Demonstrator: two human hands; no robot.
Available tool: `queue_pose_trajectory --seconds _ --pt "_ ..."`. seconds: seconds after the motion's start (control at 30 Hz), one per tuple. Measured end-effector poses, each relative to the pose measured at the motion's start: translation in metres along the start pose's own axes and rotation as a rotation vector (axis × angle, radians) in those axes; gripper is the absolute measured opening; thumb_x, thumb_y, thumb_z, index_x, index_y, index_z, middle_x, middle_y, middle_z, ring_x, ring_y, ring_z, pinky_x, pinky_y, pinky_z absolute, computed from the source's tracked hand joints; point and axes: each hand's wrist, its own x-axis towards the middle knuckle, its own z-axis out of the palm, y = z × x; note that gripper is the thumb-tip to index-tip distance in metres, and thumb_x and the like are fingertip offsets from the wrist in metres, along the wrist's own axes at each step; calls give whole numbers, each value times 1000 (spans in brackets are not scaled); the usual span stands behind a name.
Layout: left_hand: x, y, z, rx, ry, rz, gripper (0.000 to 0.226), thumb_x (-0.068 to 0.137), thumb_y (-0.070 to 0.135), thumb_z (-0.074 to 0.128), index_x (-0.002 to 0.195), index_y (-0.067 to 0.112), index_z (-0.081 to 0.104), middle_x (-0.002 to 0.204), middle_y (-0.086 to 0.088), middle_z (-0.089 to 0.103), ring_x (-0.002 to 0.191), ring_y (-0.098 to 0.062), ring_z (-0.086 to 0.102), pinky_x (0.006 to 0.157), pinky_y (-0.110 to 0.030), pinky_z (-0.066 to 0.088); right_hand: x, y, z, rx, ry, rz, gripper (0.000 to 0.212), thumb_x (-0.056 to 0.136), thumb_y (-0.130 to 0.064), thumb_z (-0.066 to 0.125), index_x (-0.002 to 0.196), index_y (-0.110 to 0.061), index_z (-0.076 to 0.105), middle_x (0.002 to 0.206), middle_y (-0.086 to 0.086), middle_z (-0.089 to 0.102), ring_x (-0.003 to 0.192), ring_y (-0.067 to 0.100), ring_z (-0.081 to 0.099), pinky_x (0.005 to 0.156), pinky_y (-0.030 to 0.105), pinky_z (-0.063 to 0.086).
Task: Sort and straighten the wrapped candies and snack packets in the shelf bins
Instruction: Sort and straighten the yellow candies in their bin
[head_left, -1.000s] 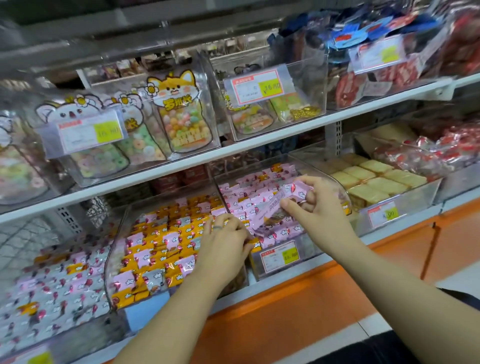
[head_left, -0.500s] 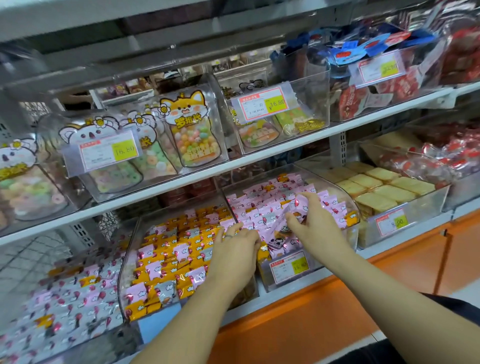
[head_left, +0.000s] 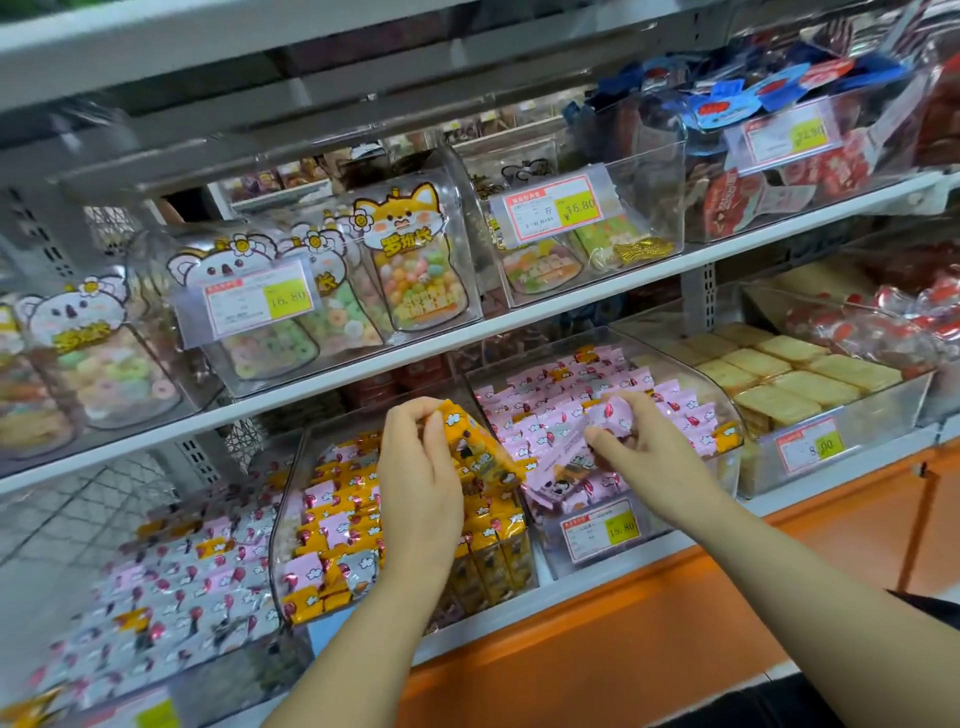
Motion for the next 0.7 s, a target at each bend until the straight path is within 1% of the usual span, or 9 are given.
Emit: queue_pose_trajectory --seconds 0.07,0.17,0.23,0.3,0.33,0.47,0.53,0.6,0.7 --pt "0 -2 -7 1 32 6 13 100 18 37 101 25 48 92 3 56 86 -13 53 74 -22 41 -1 -1 5 -56 -35 -29 51 93 -30 54 138 -17 33 61 -1 50 55 13 47 47 15 35" --pt "-1 -4 -15 2 49 12 13 100 18 38 100 26 48 91 8 55 86 -6 53 73 -14 39 -2 -10 12 -168 -59 -140 52 93 -26 54 139 -17 32 59 -6 50 48 4 44 46 13 35" --pt "-2 -7 -20 3 51 19 13 99 18 38 100 24 49 92 9 56 87 -4 53 72 -12 40 -5 -18 20 -269 -110 -250 55 93 -27 53 143 -21 30 82 -6 62 59 0 51 54 9 34" --pt "-3 -11 -23 9 50 13 13 99 18 38 101 23 49 92 9 56 88 -5 53 73 -14 41 -9 -19 30 -401 -170 -350 59 94 -30 50 147 -24 24 117 -1 60 87 9 57 71 18 37" --pt "-4 -13 -25 11 48 7 13 100 17 38 100 24 49 92 10 55 88 -4 53 73 -13 40 -10 -17 35 -469 -204 -369 62 94 -32 50 148 -24 20 121 1 58 97 15 55 75 24 37" --pt "-6 -16 -29 23 38 4 14 99 15 39 98 26 48 89 14 54 87 0 51 72 -8 37 -11 -7 40 -606 -190 -326 70 89 -39 59 146 -21 23 101 1 60 96 20 53 79 30 37" --pt "-7 -18 -32 22 42 7 14 99 14 40 98 25 48 89 14 54 86 -1 51 72 -7 37 -10 -3 40 -604 -85 -490 60 78 -30 74 131 -16 48 110 3 61 100 25 58 87 36 44" --pt "-9 -20 -35 18 50 -2 14 99 14 40 98 25 49 88 12 54 85 -2 51 71 -8 37 -10 1 43 -594 38 -639 36 71 -19 80 104 -13 65 101 4 64 90 25 61 81 34 47" --pt "-13 -24 -41 25 70 -15 14 99 13 40 99 24 49 90 14 53 85 2 51 71 -6 37 -14 8 47 -639 63 -703 10 81 -22 64 84 -16 70 88 -2 67 79 21 61 82 29 35"
